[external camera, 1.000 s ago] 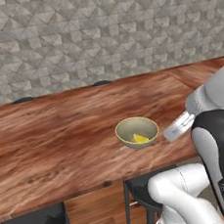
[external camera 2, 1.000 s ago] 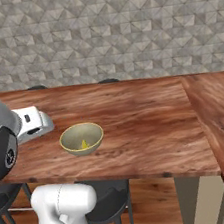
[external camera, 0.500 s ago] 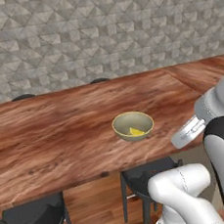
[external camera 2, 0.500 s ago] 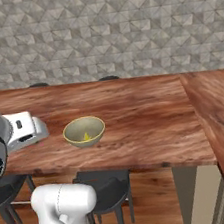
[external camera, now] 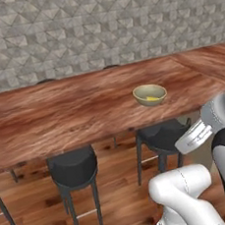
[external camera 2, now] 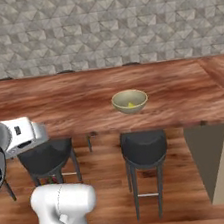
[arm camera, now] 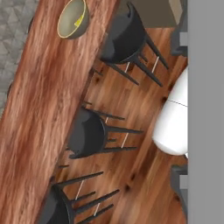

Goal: There is a bowl on the dining counter. Grab a lemon wedge from the fridge and place it in the bowl. Then get the liquor bottle and glass cup from the cabinet and place them next to the bowl.

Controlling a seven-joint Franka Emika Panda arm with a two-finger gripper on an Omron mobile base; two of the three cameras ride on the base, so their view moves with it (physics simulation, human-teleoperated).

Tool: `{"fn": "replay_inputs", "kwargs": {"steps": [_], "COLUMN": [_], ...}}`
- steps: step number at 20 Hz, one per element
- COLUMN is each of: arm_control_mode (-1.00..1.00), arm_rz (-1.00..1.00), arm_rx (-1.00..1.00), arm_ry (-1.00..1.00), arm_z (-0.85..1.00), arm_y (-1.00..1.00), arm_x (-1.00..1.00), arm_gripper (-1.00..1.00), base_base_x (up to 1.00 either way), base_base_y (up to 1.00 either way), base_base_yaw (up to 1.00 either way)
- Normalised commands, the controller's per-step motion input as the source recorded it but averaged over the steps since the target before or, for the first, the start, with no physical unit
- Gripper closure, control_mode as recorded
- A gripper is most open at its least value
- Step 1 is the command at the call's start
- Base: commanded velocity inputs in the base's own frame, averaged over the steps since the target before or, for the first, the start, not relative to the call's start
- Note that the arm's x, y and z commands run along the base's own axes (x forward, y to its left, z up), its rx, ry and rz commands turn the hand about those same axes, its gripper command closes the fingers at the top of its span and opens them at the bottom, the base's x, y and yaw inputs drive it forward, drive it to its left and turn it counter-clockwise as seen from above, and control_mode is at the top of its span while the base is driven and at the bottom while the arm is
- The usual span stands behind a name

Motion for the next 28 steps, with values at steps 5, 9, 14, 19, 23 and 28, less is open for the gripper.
{"fn": "replay_inputs", "kwargs": {"steps": [5, 9, 14, 19, 23, 28], "arm_control_mode": [1.00, 1.00, 1.00, 1.00, 1.00, 1.00], "arm_rz": [0.00, 0.00, 0.00, 0.00, 0.00, 0.00], "arm_rx": [0.00, 0.00, 0.00, 0.00, 0.00, 0.00], "arm_ry": [0.00, 0.00, 0.00, 0.00, 0.00, 0.00], "arm_z": [0.00, 0.00, 0.00, 0.00, 0.00, 0.00], "arm_y": [0.00, 0.00, 0.00, 0.00, 0.00, 0.00], "arm_x": [0.00, 0.00, 0.00, 0.00, 0.00, 0.00], "arm_gripper": [-1.00, -1.00, -1.00, -1.00, -1.00, -1.00], "base_base_x": [-0.33, -0.07, 0.03, 0.11, 0.29, 0.56], "base_base_y": [1.00, 1.00, 1.00, 1.00, 1.00, 1.00], "base_base_yaw": [-0.22, -0.20, -0.14, -0.09, -0.05, 0.00]}}
